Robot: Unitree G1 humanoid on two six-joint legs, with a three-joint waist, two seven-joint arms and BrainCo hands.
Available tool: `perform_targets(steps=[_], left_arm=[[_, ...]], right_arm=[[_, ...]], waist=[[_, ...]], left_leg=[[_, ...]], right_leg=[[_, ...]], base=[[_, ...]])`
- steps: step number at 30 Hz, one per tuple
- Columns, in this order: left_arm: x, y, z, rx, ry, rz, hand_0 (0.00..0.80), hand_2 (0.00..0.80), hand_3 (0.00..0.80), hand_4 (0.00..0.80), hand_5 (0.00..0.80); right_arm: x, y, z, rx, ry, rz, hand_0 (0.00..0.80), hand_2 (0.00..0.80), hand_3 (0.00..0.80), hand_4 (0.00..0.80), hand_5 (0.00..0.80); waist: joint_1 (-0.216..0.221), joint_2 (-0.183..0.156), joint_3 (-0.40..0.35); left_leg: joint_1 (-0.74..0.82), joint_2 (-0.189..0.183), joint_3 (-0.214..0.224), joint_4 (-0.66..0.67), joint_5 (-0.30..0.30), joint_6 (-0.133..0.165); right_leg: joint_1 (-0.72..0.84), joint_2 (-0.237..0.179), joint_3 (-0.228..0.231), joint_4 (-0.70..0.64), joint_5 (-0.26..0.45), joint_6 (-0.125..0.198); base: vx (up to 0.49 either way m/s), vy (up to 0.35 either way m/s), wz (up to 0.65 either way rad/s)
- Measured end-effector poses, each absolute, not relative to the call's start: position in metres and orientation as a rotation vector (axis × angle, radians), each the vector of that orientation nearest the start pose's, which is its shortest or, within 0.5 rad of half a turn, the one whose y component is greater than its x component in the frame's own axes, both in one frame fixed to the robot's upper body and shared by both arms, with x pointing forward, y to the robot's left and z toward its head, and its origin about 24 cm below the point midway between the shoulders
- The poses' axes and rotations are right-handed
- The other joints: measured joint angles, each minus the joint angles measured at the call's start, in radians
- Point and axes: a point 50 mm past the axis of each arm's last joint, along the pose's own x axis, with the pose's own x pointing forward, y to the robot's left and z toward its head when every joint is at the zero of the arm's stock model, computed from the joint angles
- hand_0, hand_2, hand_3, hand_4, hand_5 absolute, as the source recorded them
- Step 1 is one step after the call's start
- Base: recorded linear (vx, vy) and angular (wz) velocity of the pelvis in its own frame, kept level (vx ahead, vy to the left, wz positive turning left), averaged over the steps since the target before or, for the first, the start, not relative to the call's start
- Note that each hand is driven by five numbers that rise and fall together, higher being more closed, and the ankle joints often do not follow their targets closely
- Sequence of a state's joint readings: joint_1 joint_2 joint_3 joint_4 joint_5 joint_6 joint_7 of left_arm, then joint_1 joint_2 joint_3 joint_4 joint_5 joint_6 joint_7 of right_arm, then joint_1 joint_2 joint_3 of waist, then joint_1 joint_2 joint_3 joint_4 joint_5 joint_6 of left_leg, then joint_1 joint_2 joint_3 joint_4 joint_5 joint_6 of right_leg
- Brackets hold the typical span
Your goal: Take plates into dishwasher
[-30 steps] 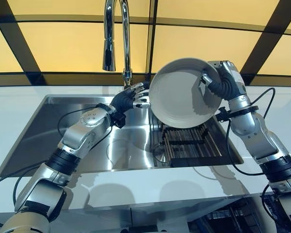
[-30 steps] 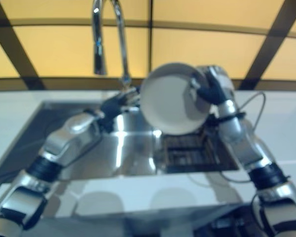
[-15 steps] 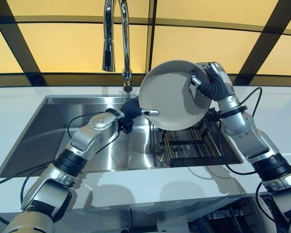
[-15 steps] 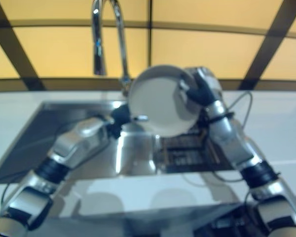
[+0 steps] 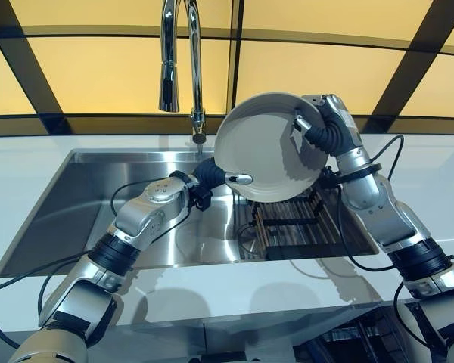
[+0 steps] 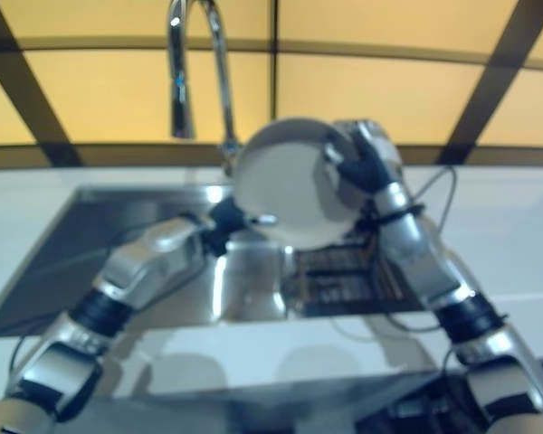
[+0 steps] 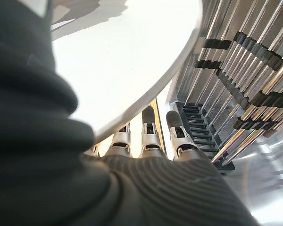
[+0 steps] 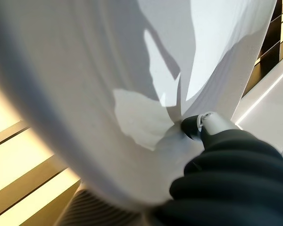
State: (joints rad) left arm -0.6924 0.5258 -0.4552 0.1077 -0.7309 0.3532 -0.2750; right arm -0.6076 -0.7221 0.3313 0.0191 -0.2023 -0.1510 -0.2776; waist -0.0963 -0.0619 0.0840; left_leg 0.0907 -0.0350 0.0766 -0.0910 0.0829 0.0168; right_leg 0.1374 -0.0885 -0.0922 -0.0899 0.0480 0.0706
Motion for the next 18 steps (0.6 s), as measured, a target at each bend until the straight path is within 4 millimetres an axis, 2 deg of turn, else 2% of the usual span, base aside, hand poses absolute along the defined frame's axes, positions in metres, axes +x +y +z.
perform_targets(steps=[2,3,5,6,7,8,9,18], left_arm=[[0.3311,0.0966,0.1534,0.053,0.063,-0.802,0.138,0.138,0.138,0.138,0.138],[0.3311,0.0967,0.1534,0.053,0.063,-0.802,0.163,0.163,0.163,0.163,0.163],[0.3311,0.0963,0.1533,0.05,0.063,-0.8,0.439,0.439,0.439,0.439,0.439],[0.3311,0.0961,0.1533,0.048,0.063,-0.799,0.493,0.493,0.493,0.493,0.493],[0.3312,0.0957,0.1533,0.044,0.063,-0.794,0.493,0.493,0.493,0.493,0.493],[0.3313,0.0956,0.1533,0.041,0.063,-0.792,0.605,0.605,0.605,0.605,0.605],[0.3315,0.0957,0.1536,0.038,0.062,-0.785,0.8,0.8,0.8,0.8,0.8],[0.3319,0.0927,0.1532,0.023,0.057,-0.758,0.8,0.8,0.8,0.8,0.8]], right_arm=[[0.3148,-0.1652,0.2241,-0.878,-0.78,0.036,0.8,0.8,0.8,0.8,0.8],[0.3146,-0.1649,0.2244,-0.877,-0.782,0.037,0.8,0.8,0.8,0.8,0.8],[0.3137,-0.1639,0.2254,-0.875,-0.789,0.039,0.8,0.8,0.8,0.8,0.8],[0.3137,-0.1639,0.2254,-0.875,-0.789,0.039,0.8,0.8,0.8,0.8,0.8],[0.3137,-0.1638,0.2254,-0.875,-0.789,0.039,0.8,0.8,0.8,0.8,0.8],[0.3137,-0.1638,0.2254,-0.875,-0.789,0.039,0.8,0.8,0.8,0.8,0.8],[0.3137,-0.1636,0.2252,-0.874,-0.789,0.04,0.8,0.8,0.8,0.8,0.8],[0.3146,-0.1645,0.2251,-0.873,-0.777,0.031,0.8,0.8,0.8,0.8,0.8]], waist=[[0.0,0.0,0.0],[0.0,0.0,0.0],[0.001,0.0,0.0],[0.001,0.0,0.0],[0.001,0.0,0.0],[0.001,0.0,0.0],[0.0,0.0,0.0],[0.0,-0.001,-0.001]], left_leg=[[0.0,0.0,0.0,0.0,0.0,0.001],[0.0,0.0,0.0,0.0,0.0,0.001],[0.0,0.0,0.0,0.0,0.0,0.001],[0.0,0.0,0.0,0.0,0.0,0.001],[0.0,0.0,0.0,0.0,0.0,0.001],[0.0,0.0,0.0,0.0,0.0,0.001],[0.0,0.0,0.0,0.0,0.0,0.001],[0.0,0.001,0.0,0.0,0.0,-0.001]], right_leg=[[0.0,0.0,0.0,0.0,0.0,0.0],[0.0,0.0,0.0,0.0,0.0,0.0],[0.0,0.0,0.0,0.0,0.001,0.0],[0.0,0.0,0.0,0.0,0.001,0.0],[0.0,0.0,0.0,0.0,0.001,0.0],[0.0,0.0,0.0,0.0,0.001,0.0],[0.0,0.0,0.0,0.0,0.001,0.0],[0.0,0.0,-0.003,0.0,0.003,0.0]], base=[[0.0,0.0,0.0],[0.0,0.0,0.0],[0.0,0.0,0.0],[0.0,0.0,0.0],[0.0,0.0,0.0],[0.0,0.0,0.0],[0.0,0.0,0.0],[0.0,0.0,0.0]])
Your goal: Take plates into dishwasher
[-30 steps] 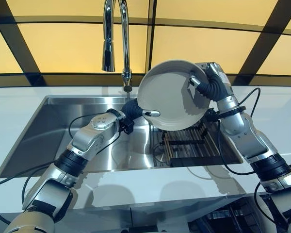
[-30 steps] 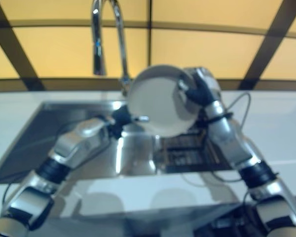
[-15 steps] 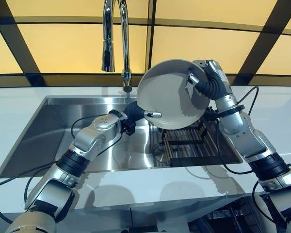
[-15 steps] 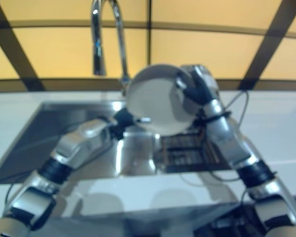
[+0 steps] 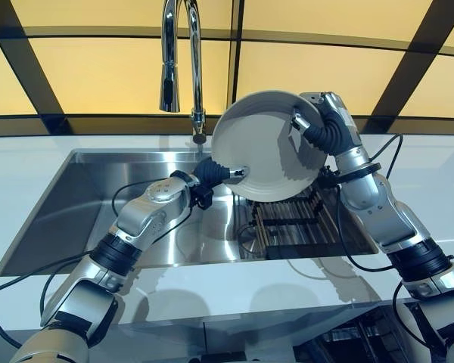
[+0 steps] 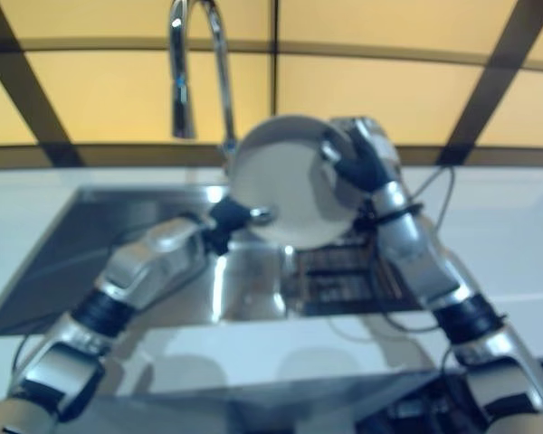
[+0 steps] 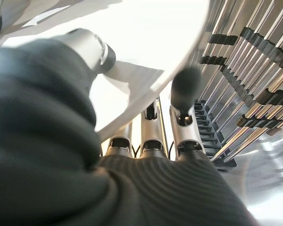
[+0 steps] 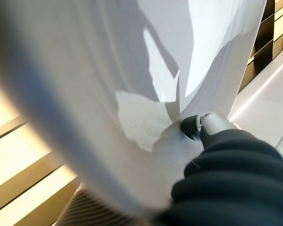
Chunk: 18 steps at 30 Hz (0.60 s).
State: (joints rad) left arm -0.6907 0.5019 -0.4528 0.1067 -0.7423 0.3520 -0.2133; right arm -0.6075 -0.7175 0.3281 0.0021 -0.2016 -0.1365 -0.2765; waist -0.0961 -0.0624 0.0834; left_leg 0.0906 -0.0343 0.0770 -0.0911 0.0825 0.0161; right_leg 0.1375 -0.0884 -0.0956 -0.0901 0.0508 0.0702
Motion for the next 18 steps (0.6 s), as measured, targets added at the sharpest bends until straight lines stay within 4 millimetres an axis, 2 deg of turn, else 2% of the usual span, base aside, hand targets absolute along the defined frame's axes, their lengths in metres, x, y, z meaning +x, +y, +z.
perform_targets(steps=[10,11,12,13,18], left_arm=[[0.3303,0.0905,0.1482,-0.017,0.063,-0.739,0.8,0.8,0.8,0.8,0.8],[0.3302,0.0902,0.1478,-0.02,0.063,-0.736,0.8,0.8,0.8,0.8,0.8],[0.3301,0.0899,0.1475,-0.022,0.062,-0.734,0.8,0.8,0.8,0.8,0.8],[0.3301,0.0898,0.1473,-0.024,0.061,-0.732,0.8,0.8,0.8,0.8,0.8],[0.3304,0.0909,0.148,-0.028,0.045,-0.713,0.8,0.8,0.8,0.8,0.8]], right_arm=[[0.315,-0.1644,0.2247,-0.874,-0.77,0.033,0.8,0.8,0.8,0.8,0.8],[0.315,-0.1643,0.2247,-0.874,-0.77,0.034,0.744,0.744,0.744,0.744,0.744],[0.315,-0.1643,0.2247,-0.873,-0.77,0.034,0.411,0.411,0.411,0.411,0.411],[0.315,-0.1643,0.2247,-0.865,-0.768,0.035,0.0,0.0,0.0,0.0,0.0],[0.3153,-0.1628,0.2241,-0.831,-0.763,0.039,0.0,0.0,0.0,0.0,0.0]], waist=[[0.0,-0.003,-0.002],[0.0,-0.003,-0.002],[0.0,-0.004,-0.003],[0.0,-0.004,-0.003],[0.0,-0.005,-0.003]], left_leg=[[0.0,0.0,0.001,0.0,0.0,0.0],[0.0,0.0,0.001,0.0,0.0,0.0],[0.0,0.0,0.001,0.0,0.0,0.0],[0.0,0.0,0.002,0.0,0.0,0.0],[0.002,0.001,0.003,0.0,0.0,0.001]], right_leg=[[0.0,0.0,0.001,0.0,0.0,0.0],[0.0,0.0,0.002,0.0,0.0,0.0],[0.0,0.0,0.003,0.0,0.0,0.0],[0.0,0.0,0.003,0.0,0.0,0.0],[0.0,0.001,0.004,0.0,0.001,0.0]], base=[[0.0,0.0,0.0],[0.0,0.0,0.0],[0.0,0.0,0.0],[0.0,0.0,0.0],[0.0,0.0,0.0]])
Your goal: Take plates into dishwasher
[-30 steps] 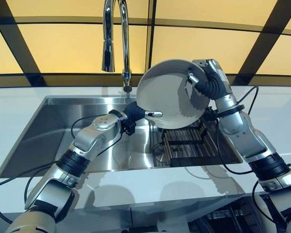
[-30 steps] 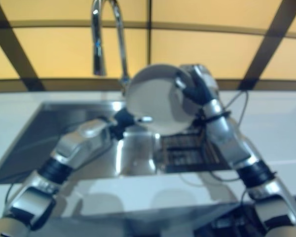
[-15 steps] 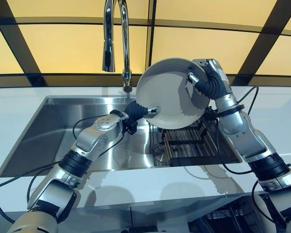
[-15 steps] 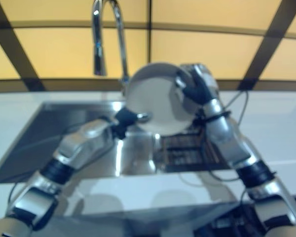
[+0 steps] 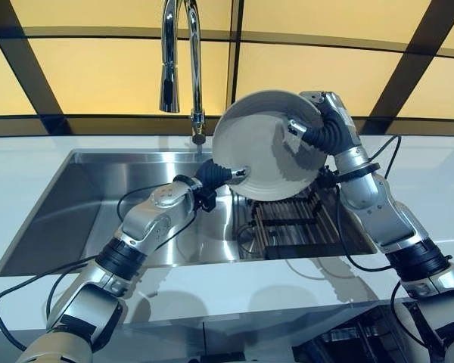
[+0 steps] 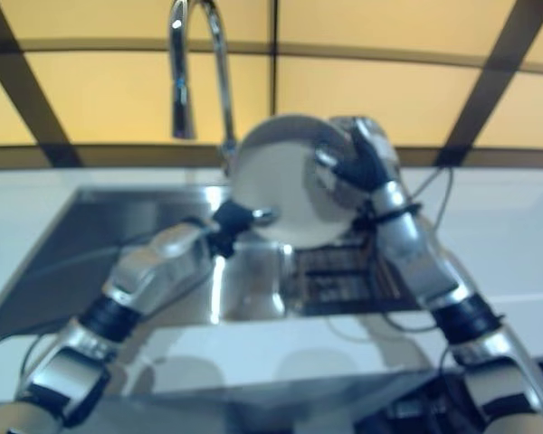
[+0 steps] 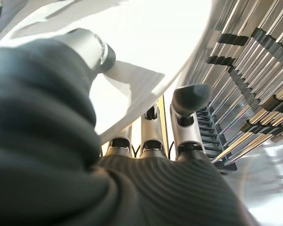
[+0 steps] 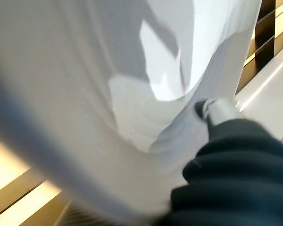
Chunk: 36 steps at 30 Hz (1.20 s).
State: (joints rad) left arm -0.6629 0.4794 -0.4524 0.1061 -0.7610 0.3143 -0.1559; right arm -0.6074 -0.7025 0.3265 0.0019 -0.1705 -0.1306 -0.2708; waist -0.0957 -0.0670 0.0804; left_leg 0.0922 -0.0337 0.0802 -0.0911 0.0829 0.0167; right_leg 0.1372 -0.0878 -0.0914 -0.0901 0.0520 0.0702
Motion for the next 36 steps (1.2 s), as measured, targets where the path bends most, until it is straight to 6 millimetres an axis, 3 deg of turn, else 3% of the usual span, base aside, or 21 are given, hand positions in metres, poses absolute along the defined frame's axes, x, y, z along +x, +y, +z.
perform_targets(steps=[18,24,28,36], left_arm=[[0.334,0.099,0.16,0.047,-0.124,-0.541,0.8,0.8,0.8,0.8,0.8],[0.332,0.115,0.19,0.215,-0.35,-0.383,0.8,0.8,0.8,0.8,0.8],[0.331,0.136,0.216,0.355,-0.512,-0.237,0.8,0.8,0.8,0.8,0.8],[0.326,0.143,0.245,0.5,-0.719,-0.108,0.8,0.8,0.8,0.8,0.8]], right_arm=[[0.322,-0.152,0.215,-0.46,-0.619,0.081,0.0,0.0,0.0,0.0,0.0],[0.324,-0.16,0.202,-0.124,-0.479,0.081,0.0,0.0,0.0,0.0,0.0],[0.323,-0.162,0.179,0.09,-0.348,0.108,0.0,0.0,0.0,0.0,0.0],[0.322,-0.159,0.158,0.324,-0.192,0.145,0.0,0.0,0.0,0.0,0.0]], waist=[[0.0,0.0,0.0],[-0.001,-0.002,0.001],[-0.002,-0.003,0.001],[-0.004,-0.003,0.001]], left_leg=[[0.001,0.001,0.001,0.0,0.0,0.0],[0.001,0.002,0.001,0.0,0.0,-0.001],[0.001,0.002,0.002,-0.001,-0.001,-0.001],[0.0,0.002,0.002,0.0,-0.001,-0.002]], right_leg=[[0.0,0.001,0.0,0.0,0.001,0.0],[0.0,0.001,0.0,-0.001,0.001,0.0],[0.0,0.001,-0.001,-0.001,0.001,0.0],[-0.001,-0.002,-0.001,-0.001,0.0,0.0]], base=[[0.0,0.0,0.0],[0.0,0.0,0.0],[0.0,0.0,0.0],[0.0,0.0,0.0]])
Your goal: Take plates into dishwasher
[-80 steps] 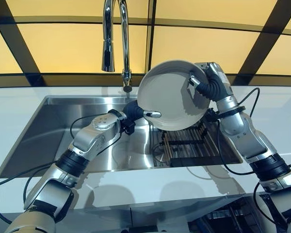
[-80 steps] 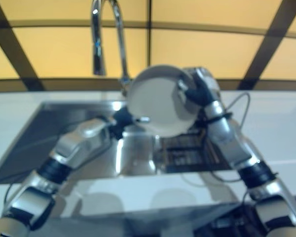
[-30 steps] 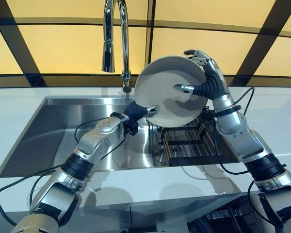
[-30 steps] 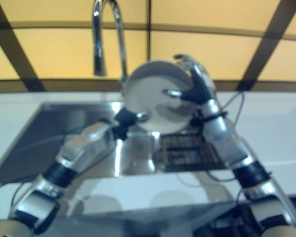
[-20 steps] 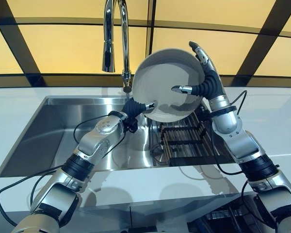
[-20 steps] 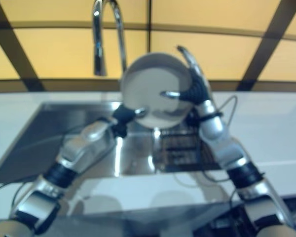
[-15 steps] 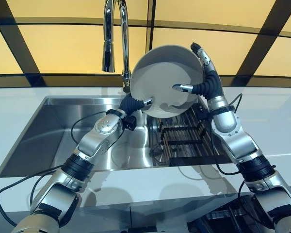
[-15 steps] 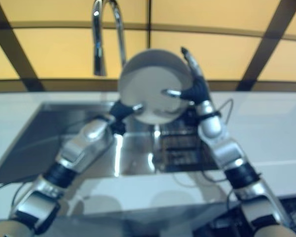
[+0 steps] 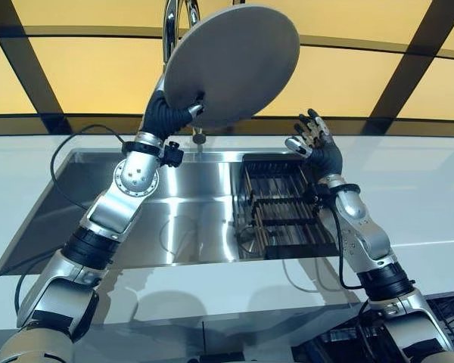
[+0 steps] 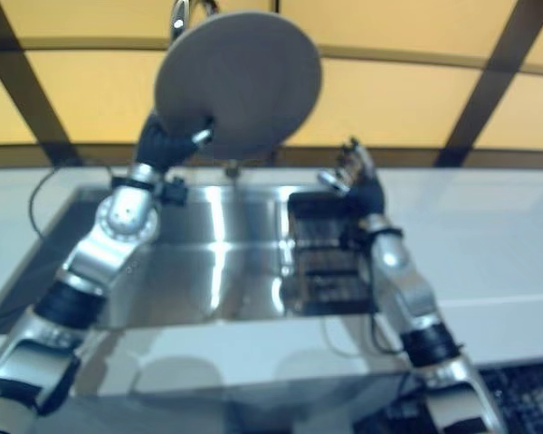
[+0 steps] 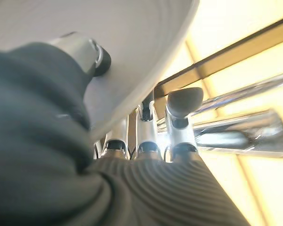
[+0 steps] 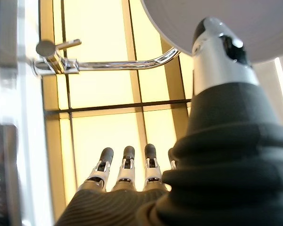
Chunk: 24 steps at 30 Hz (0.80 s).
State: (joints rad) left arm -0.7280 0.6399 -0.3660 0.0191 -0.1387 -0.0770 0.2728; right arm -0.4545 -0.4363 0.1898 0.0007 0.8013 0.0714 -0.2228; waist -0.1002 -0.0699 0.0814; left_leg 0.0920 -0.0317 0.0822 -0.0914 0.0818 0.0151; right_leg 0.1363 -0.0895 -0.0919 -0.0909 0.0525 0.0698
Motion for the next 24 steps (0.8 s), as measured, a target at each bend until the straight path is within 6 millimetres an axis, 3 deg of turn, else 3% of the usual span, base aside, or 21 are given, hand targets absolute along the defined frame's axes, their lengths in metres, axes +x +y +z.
perform_targets(steps=[8,13,18,24], left_arm=[[0.319,0.145,0.264,0.736,-0.905,0.0,0.8,0.8,0.8,0.8,0.8],[0.31,0.136,0.291,0.992,-1.127,0.035,0.8,0.8,0.8,0.8,0.8],[0.299,0.129,0.311,1.174,-1.315,0.035,0.8,0.8,0.8,0.8,0.8],[0.295,0.132,0.301,1.378,-1.387,-0.031,0.8,0.8,0.8,0.8,0.8]], right_arm=[[0.313,-0.151,0.122,0.659,0.1,0.252,0.0,0.0,0.0,0.0,0.0],[0.298,-0.141,0.103,0.864,0.319,0.395,0.0,0.0,0.0,0.0,0.0],[0.287,-0.131,0.102,1.042,0.418,0.57,0.0,0.0,0.0,0.0,0.0],[0.279,-0.135,0.103,1.141,0.442,0.644,0.0,0.0,0.0,0.0,0.0]], waist=[[-0.021,-0.003,-0.002],[-0.026,-0.014,-0.015],[-0.032,-0.022,-0.041],[-0.036,-0.019,-0.063]], left_leg=[[-0.001,0.0,0.0,0.0,0.0,0.0],[-0.005,0.001,0.002,0.0,-0.002,-0.003],[-0.016,0.002,0.003,0.0,-0.002,-0.003],[-0.016,0.003,0.007,0.0,-0.002,-0.004]], right_leg=[[-0.001,0.0,0.0,0.0,0.0,0.0],[-0.005,0.001,0.0,0.0,-0.001,-0.001],[-0.017,0.001,0.0,0.001,-0.001,-0.001],[-0.019,0.001,0.002,0.0,-0.001,-0.001]], base=[[0.0,0.0,0.0],[0.0,0.0,0.0],[0.0,0.0,0.0],[-0.002,0.001,-0.01]])
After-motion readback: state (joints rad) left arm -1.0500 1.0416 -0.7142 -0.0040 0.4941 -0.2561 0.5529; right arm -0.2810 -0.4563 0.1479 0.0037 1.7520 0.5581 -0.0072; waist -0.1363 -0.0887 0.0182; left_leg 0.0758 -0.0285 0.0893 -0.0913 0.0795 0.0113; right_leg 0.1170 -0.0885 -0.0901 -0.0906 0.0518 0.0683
